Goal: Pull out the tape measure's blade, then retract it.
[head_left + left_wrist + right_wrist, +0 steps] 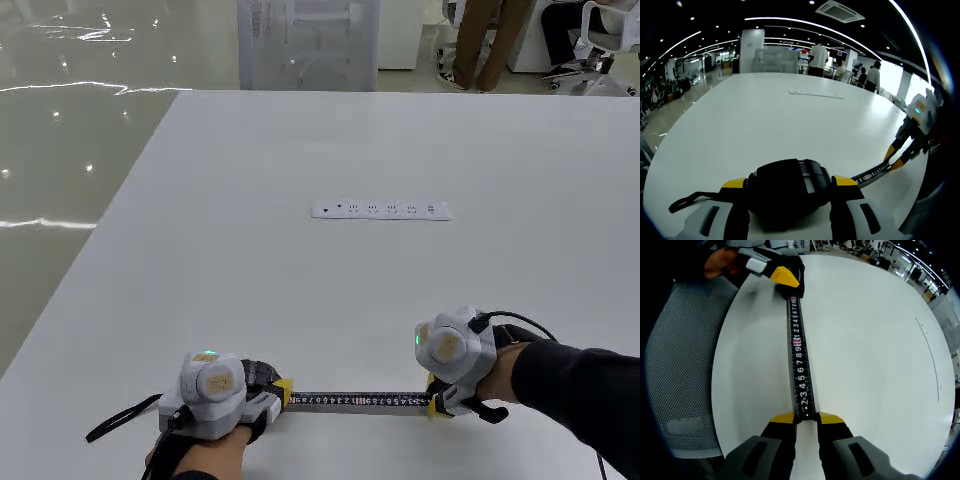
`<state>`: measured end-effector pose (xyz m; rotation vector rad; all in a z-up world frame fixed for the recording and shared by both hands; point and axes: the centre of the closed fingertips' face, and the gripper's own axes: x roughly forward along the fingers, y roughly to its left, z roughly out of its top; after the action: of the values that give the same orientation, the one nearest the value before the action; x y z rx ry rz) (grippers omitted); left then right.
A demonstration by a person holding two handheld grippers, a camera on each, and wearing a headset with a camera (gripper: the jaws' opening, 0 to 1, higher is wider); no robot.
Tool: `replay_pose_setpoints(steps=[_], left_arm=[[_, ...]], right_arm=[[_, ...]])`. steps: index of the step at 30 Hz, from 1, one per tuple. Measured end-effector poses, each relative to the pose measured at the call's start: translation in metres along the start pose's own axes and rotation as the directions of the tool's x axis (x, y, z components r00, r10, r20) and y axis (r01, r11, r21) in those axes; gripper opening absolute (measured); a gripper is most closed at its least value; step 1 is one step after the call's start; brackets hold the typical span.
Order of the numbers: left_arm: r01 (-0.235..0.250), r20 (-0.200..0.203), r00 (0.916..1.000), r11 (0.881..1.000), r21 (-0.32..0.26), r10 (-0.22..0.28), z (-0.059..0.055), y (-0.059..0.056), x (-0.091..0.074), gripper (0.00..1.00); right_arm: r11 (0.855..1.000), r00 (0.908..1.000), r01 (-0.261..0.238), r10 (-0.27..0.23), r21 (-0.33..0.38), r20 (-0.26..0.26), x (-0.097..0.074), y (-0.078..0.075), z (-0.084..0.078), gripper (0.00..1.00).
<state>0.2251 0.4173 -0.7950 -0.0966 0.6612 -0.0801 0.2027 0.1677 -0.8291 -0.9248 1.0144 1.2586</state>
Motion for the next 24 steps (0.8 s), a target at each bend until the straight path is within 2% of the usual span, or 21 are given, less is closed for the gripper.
replay_pose_setpoints(steps=[24], left_arm=[[0.004, -0.002, 1.0, 1.0, -0.002, -0.004, 0.0, 0.001, 0.001, 0.61]], right_arm=[[1.0, 0.9994, 0.002, -0.003, 0.012, 0.035, 0.006, 0.002, 0.019, 0.12]])
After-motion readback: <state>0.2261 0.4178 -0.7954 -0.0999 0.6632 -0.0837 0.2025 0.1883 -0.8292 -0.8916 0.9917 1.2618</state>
